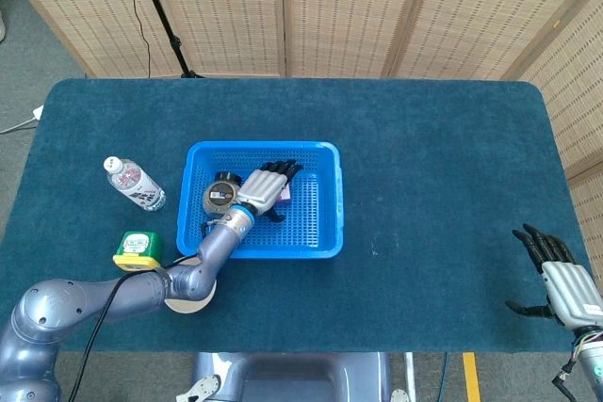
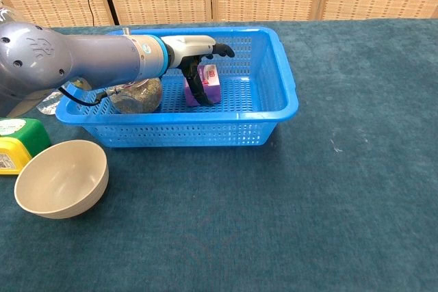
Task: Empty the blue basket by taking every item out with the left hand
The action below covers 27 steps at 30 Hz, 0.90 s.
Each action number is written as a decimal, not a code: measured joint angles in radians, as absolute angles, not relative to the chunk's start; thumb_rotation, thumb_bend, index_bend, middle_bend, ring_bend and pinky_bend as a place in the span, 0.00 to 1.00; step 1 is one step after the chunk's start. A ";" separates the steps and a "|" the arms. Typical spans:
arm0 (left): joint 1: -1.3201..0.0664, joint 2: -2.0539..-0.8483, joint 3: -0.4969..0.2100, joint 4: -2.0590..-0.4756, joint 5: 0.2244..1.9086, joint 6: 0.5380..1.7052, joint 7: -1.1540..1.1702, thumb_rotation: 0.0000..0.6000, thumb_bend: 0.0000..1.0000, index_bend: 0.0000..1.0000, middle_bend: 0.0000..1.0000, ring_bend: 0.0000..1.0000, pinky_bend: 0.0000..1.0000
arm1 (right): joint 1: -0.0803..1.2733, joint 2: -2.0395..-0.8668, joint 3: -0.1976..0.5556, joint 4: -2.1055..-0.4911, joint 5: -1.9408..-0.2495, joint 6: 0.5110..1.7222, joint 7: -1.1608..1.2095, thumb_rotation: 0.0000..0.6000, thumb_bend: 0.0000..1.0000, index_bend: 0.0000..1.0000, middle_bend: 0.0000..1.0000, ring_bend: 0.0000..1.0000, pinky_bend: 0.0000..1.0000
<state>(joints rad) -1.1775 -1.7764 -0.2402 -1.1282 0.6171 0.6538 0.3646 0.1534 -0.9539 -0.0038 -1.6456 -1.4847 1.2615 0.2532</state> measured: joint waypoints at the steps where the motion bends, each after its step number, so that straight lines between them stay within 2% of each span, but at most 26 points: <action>1: -1.180 -1.782 -0.240 -1.122 0.614 0.651 0.365 1.00 0.22 0.04 0.00 0.01 0.21 | 0.153 -0.953 -0.003 -1.645 -1.484 1.262 0.255 1.00 0.00 0.00 0.00 0.00 0.00; 4: -1.186 -1.797 -0.239 -1.104 0.608 0.647 0.368 1.00 0.23 0.22 0.09 0.13 0.39 | 0.152 -0.952 -0.001 -1.643 -1.480 1.263 0.262 1.00 0.00 0.00 0.00 0.00 0.00; 5: -1.188 -1.803 -0.239 -1.097 0.607 0.648 0.369 1.00 0.24 0.30 0.16 0.20 0.45 | 0.152 -0.951 0.000 -1.642 -1.479 1.263 0.264 1.00 0.00 0.00 0.00 0.00 0.00; 8: -1.192 -1.819 -0.242 -1.080 0.603 0.659 0.371 1.00 0.30 0.47 0.31 0.33 0.54 | 0.153 -0.950 0.000 -1.641 -1.478 1.262 0.267 1.00 0.00 0.00 0.00 0.00 0.00; 11: -1.194 -1.828 -0.246 -1.071 0.603 0.676 0.374 1.00 0.37 0.56 0.39 0.40 0.58 | 0.153 -0.950 0.000 -1.640 -1.480 1.261 0.268 1.00 0.00 0.00 0.00 0.00 0.00; 14: -1.193 -1.837 -0.248 -1.064 0.607 0.703 0.379 1.00 0.40 0.59 0.42 0.43 0.59 | 0.153 -0.950 0.000 -1.640 -1.481 1.262 0.268 1.00 0.00 0.00 0.00 0.00 0.00; 20: -1.180 -1.842 -0.267 -1.081 0.649 0.751 0.360 1.00 0.40 0.60 0.42 0.43 0.59 | 0.151 -0.949 0.000 -1.642 -1.483 1.266 0.267 1.00 0.00 0.00 0.00 0.00 0.00; 27: -1.158 -1.784 -0.289 -1.201 0.726 0.798 0.328 1.00 0.40 0.60 0.42 0.44 0.59 | 0.150 -0.951 -0.003 -1.645 -1.489 1.267 0.260 1.00 0.00 0.00 0.00 0.00 0.00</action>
